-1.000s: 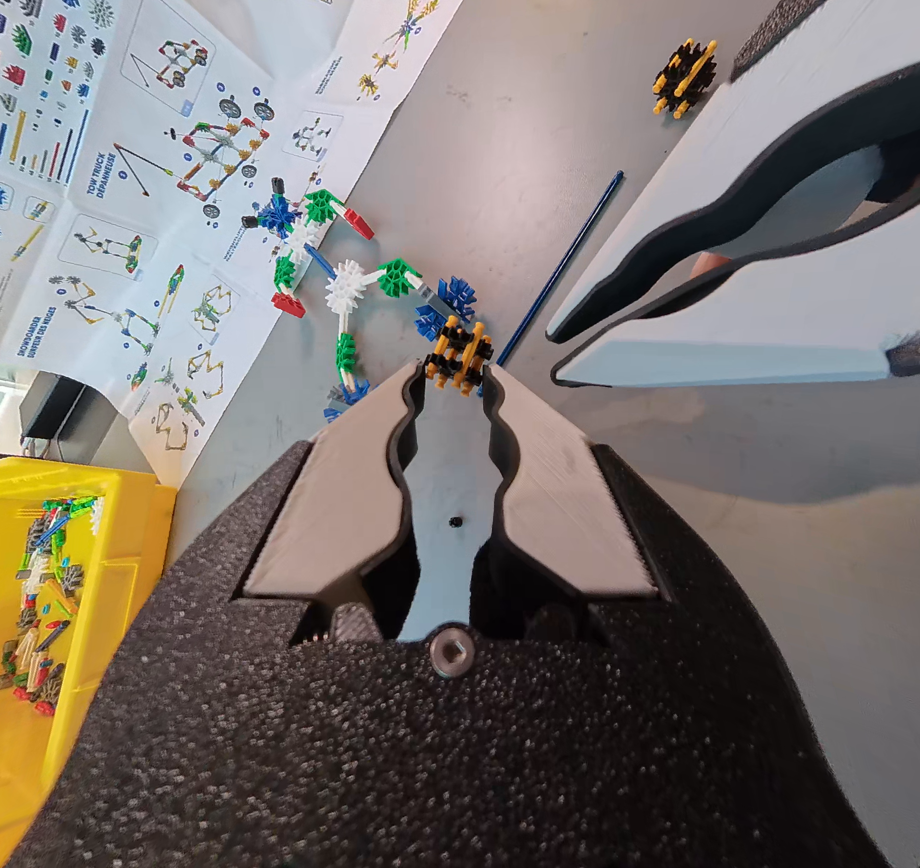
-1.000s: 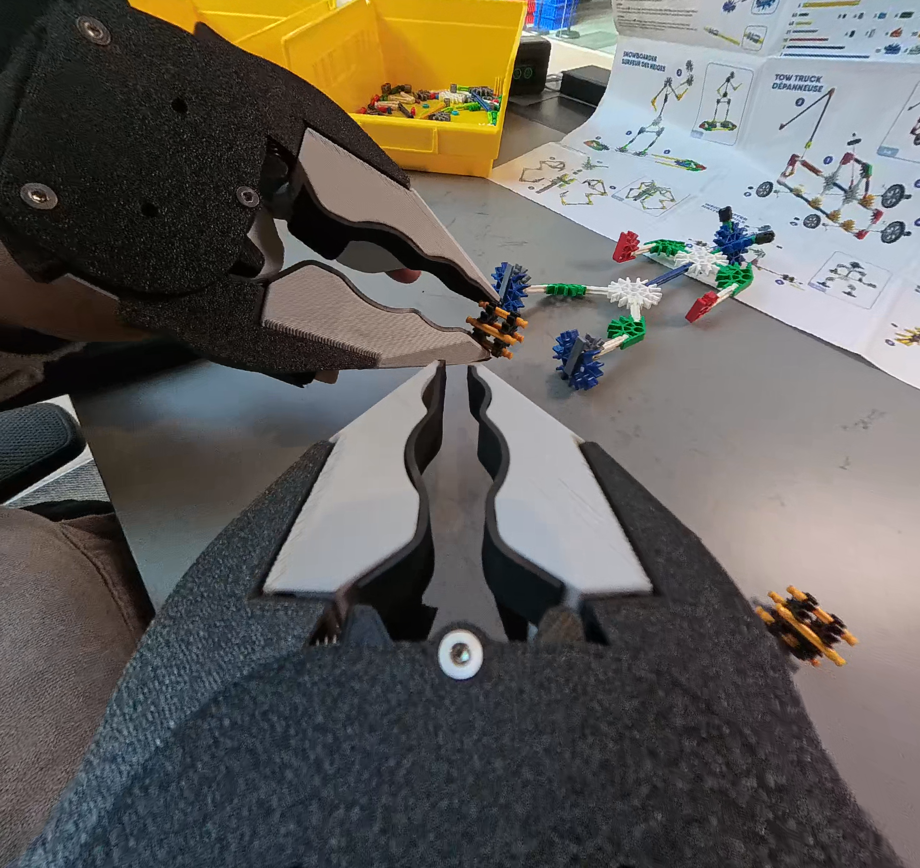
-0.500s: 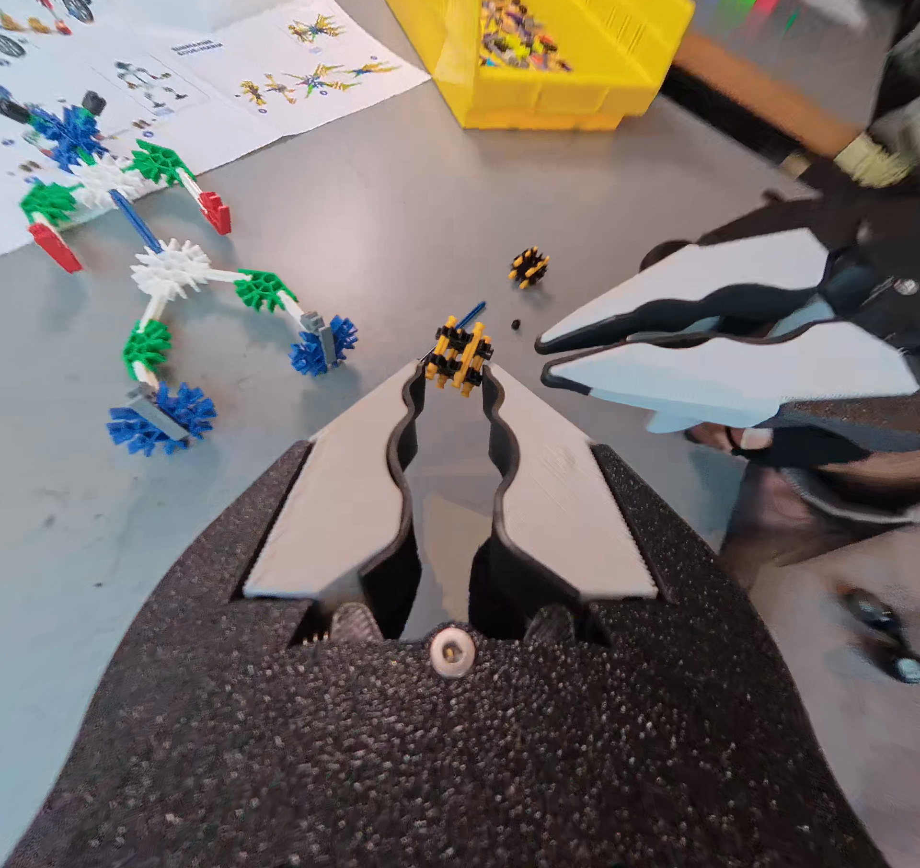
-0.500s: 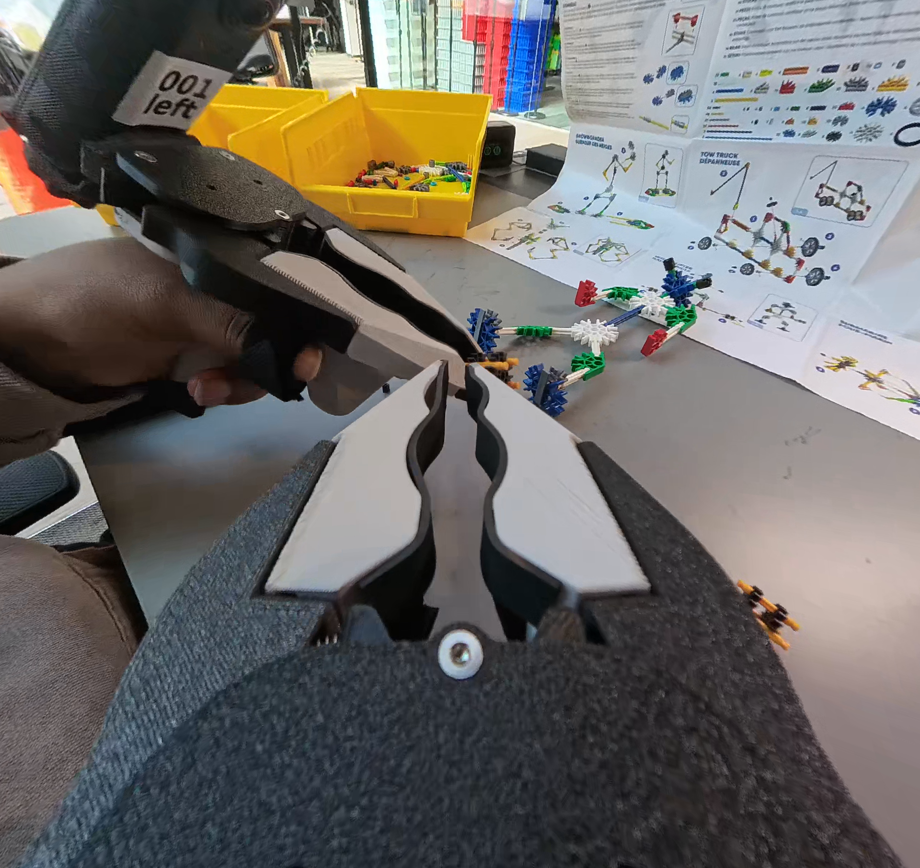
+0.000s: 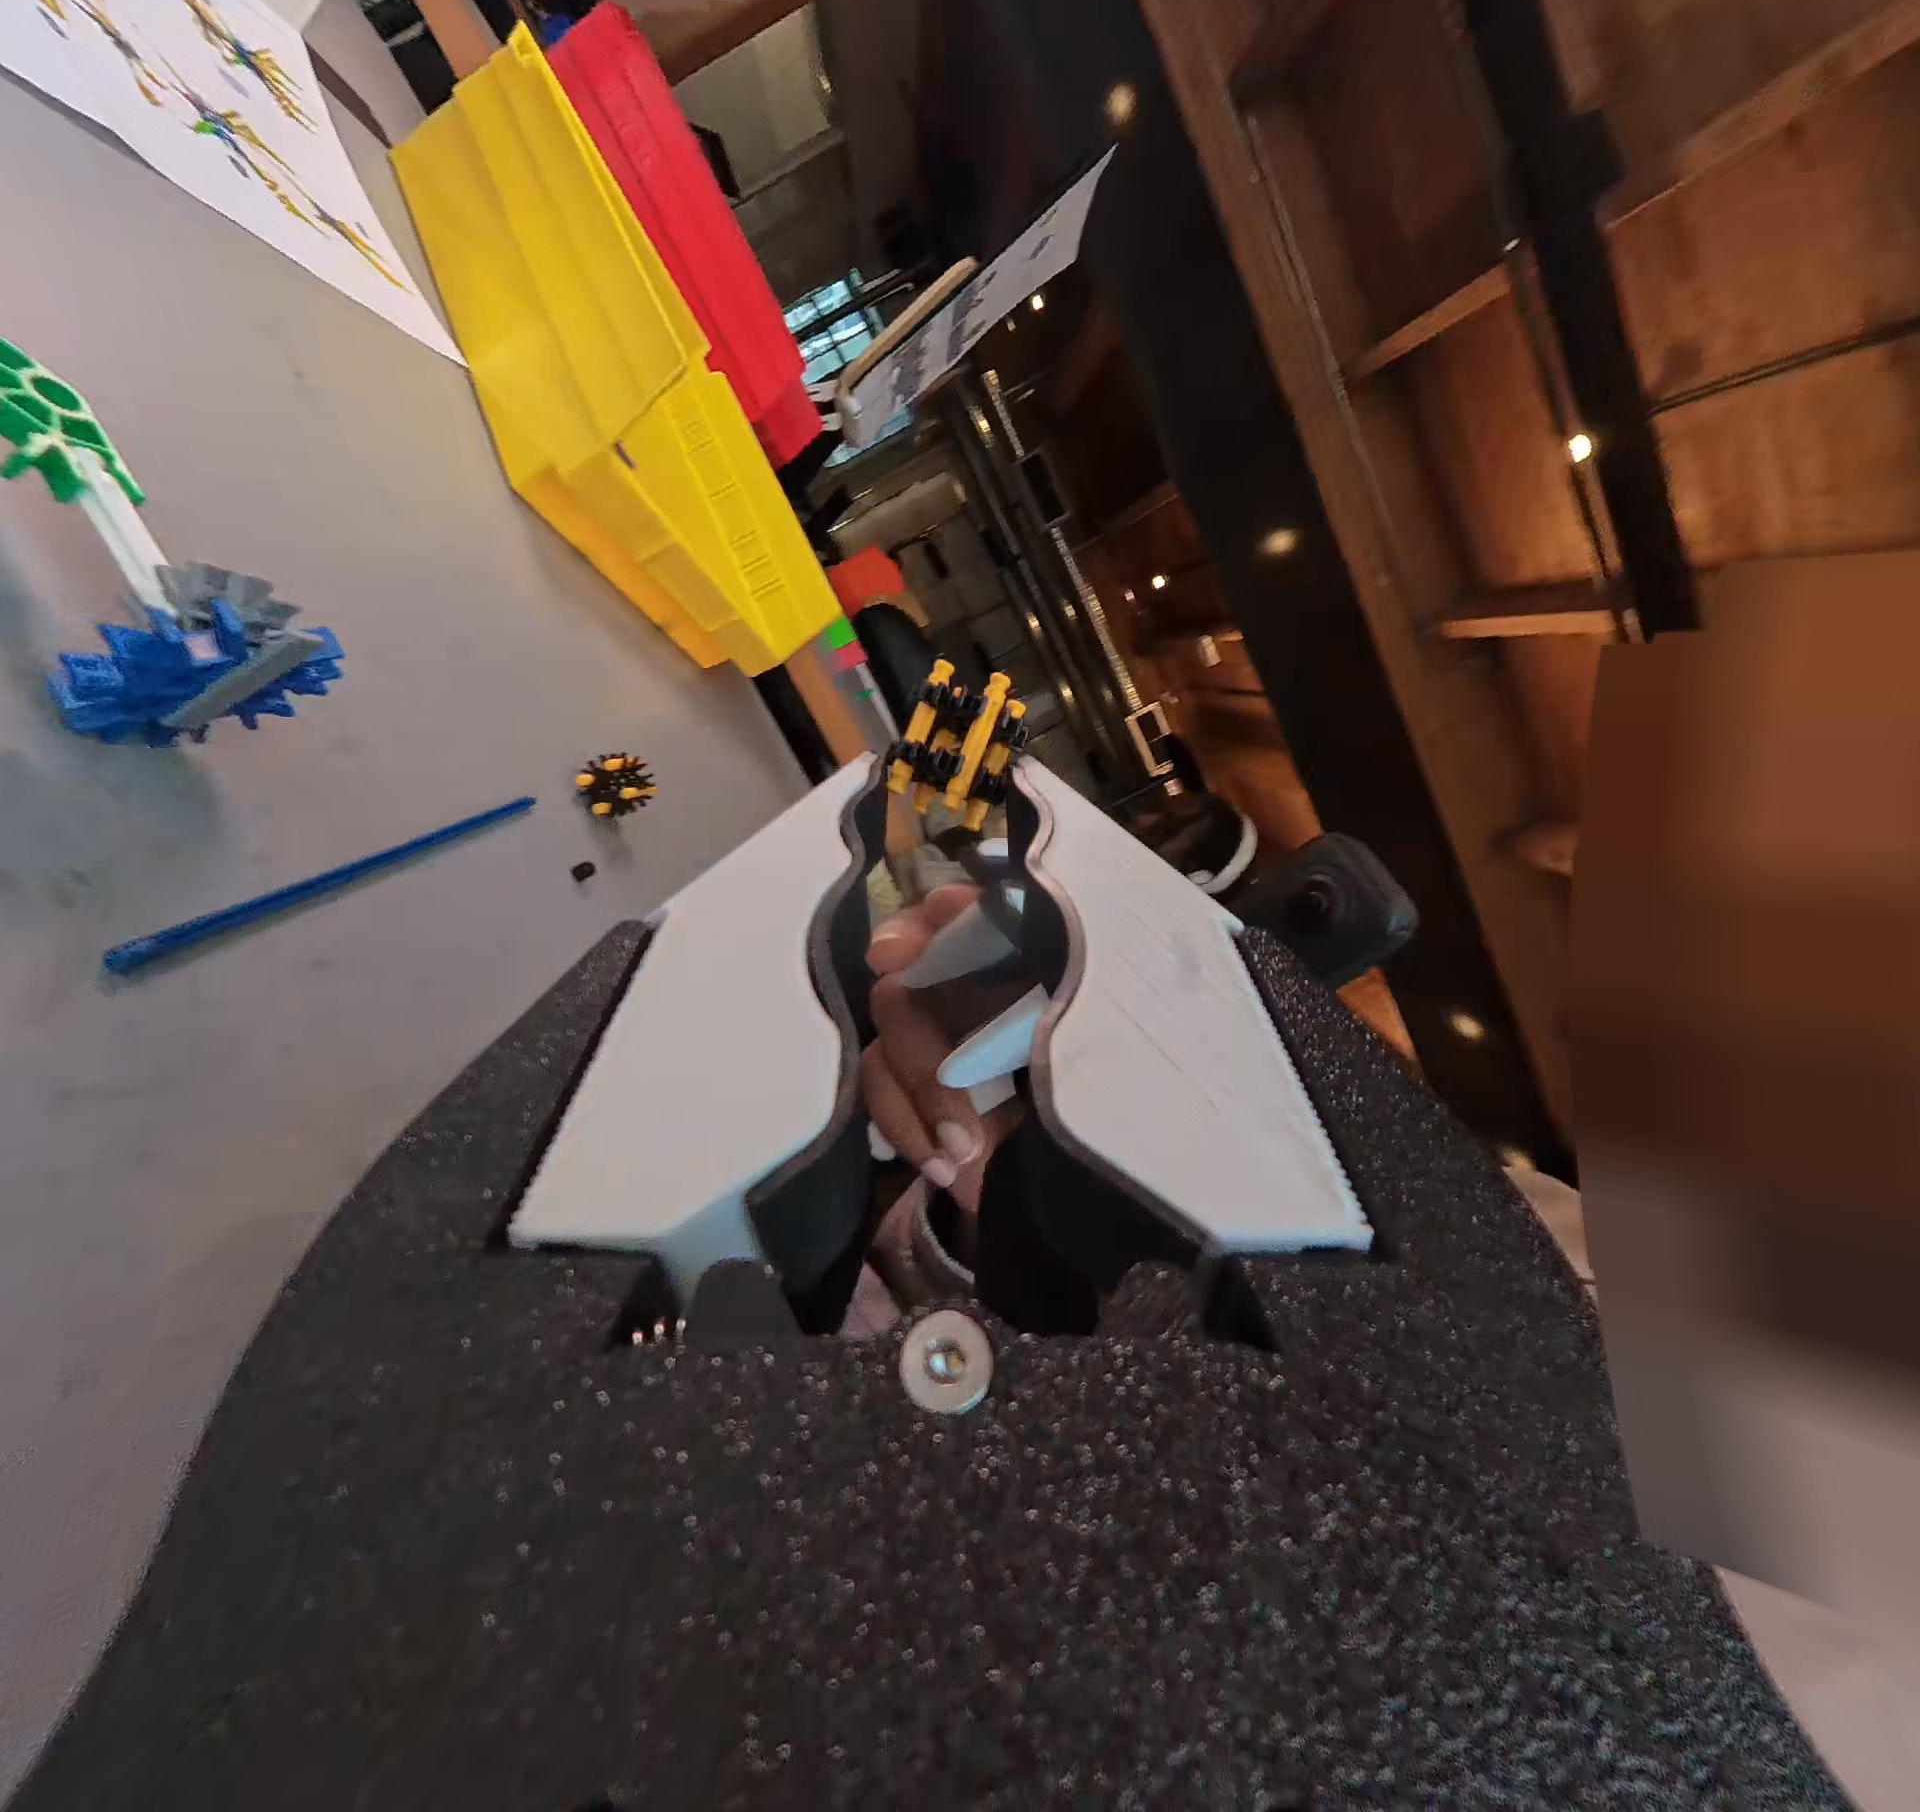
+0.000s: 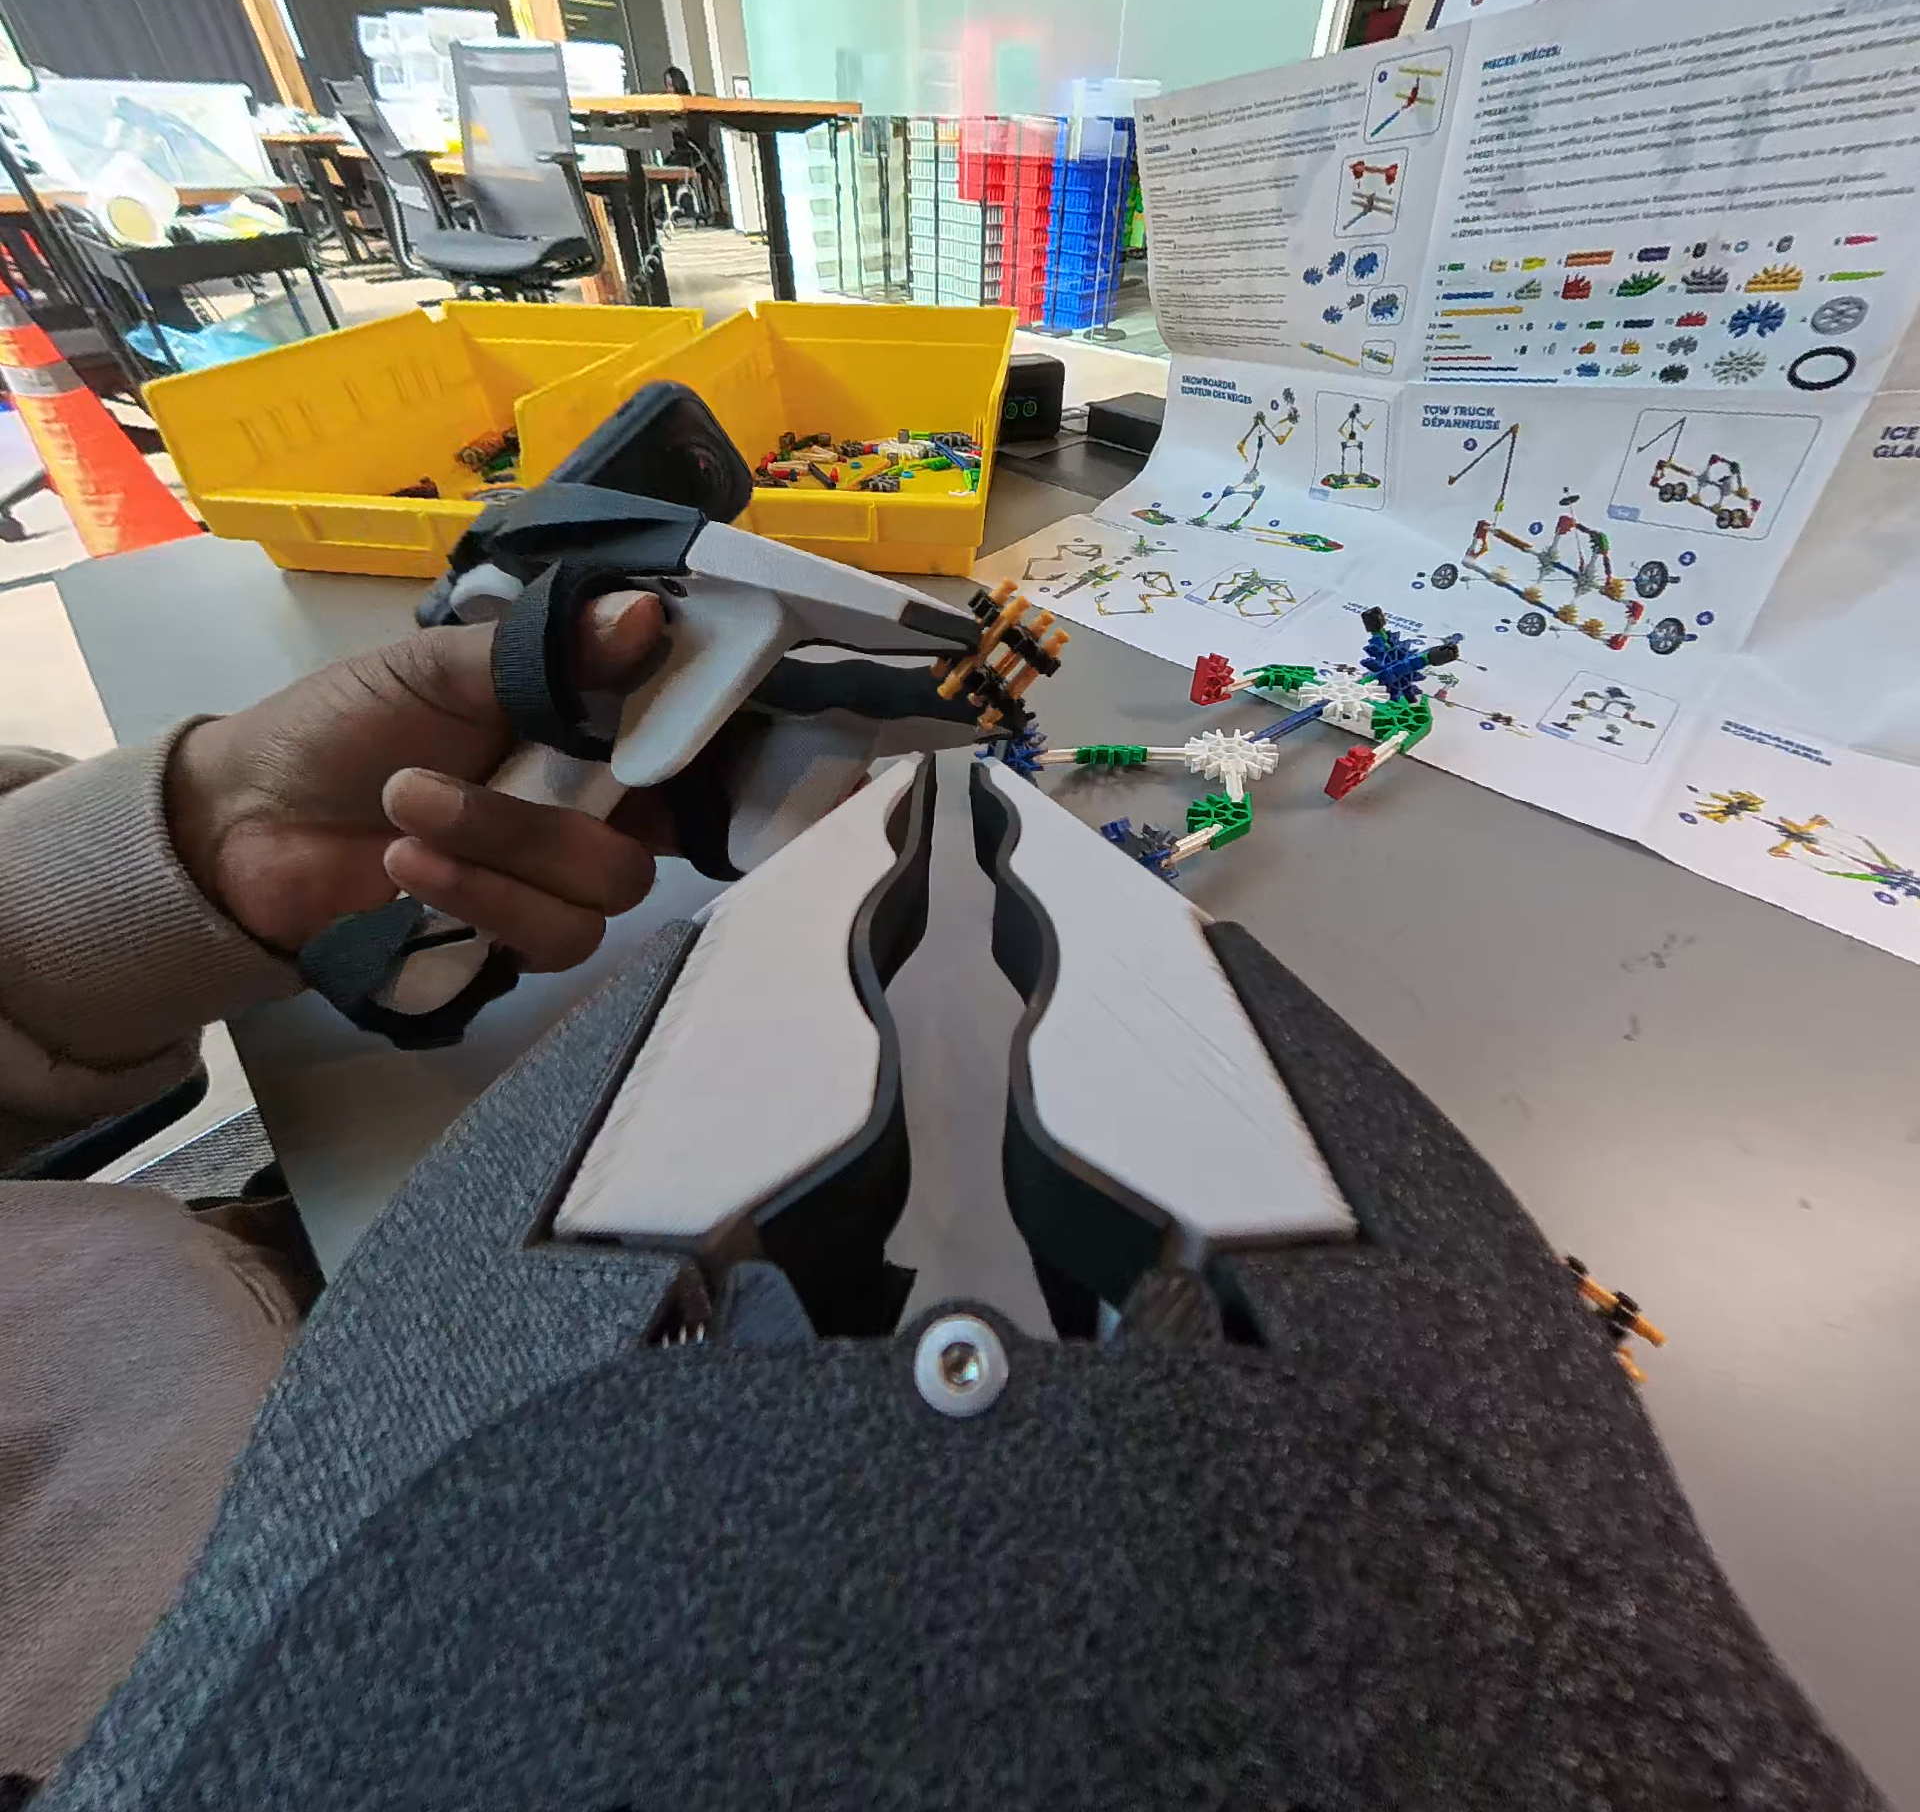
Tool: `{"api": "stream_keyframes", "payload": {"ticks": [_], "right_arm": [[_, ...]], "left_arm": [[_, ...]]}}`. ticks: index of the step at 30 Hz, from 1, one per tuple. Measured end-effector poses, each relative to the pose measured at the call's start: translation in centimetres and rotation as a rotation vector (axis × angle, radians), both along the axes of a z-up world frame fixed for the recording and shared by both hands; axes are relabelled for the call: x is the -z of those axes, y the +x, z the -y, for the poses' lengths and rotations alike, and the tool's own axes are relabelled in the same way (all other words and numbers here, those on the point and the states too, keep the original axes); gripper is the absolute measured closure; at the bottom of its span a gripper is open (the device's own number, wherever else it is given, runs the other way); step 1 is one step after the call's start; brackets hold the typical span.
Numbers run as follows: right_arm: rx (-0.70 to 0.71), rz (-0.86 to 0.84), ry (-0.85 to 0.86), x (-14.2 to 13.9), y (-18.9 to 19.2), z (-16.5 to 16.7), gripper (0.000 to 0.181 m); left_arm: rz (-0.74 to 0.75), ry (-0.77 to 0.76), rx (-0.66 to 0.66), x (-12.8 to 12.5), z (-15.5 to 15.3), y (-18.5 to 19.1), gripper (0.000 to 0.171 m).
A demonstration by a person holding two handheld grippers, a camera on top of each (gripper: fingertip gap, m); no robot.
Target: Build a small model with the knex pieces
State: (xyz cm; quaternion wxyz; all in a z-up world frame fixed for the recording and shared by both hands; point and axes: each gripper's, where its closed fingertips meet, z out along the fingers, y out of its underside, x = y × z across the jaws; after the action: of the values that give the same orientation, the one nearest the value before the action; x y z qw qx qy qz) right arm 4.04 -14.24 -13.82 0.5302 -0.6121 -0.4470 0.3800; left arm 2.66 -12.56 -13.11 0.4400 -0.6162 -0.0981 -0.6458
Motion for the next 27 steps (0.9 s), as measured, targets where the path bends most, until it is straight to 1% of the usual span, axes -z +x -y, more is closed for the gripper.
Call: {"api": "stream_keyframes", "payload": {"ticks": [3, 7, 10, 14, 20, 27], "right_arm": [[-0.028, -0.017, -0.056, 0.0, -0.3, 0.5, 0.176], [-0.032, 0.033, -0.073, 1.2, -0.9, 0.8, 0.176], [-0.030, 0.070, -0.091, 2.1, -1.3, 0.9, 0.176], [-0.024, 0.086, -0.103, 2.3, -1.4, 0.8, 0.176], [-0.008, 0.089, -0.112, 2.5, -1.4, 0.6, 0.180], [0.006, 0.076, -0.117, 2.1, -1.2, 0.1, 0.181]], "left_arm": [[0.151, 0.014, 0.036, -0.6, 0.4, 0.1, 0.149], [0.239, 0.038, 0.057, -1.1, 0.7, 0.4, 0.149], [0.270, 0.050, 0.072, -1.4, 0.9, 0.7, 0.149], [0.293, 0.042, 0.066, -1.2, 0.8, 0.6, 0.149], [0.321, 0.029, 0.067, -0.8, 0.6, 0.8, 0.149], [0.309, 0.011, 0.046, -0.3, 0.2, 0.9, 0.149]]}}
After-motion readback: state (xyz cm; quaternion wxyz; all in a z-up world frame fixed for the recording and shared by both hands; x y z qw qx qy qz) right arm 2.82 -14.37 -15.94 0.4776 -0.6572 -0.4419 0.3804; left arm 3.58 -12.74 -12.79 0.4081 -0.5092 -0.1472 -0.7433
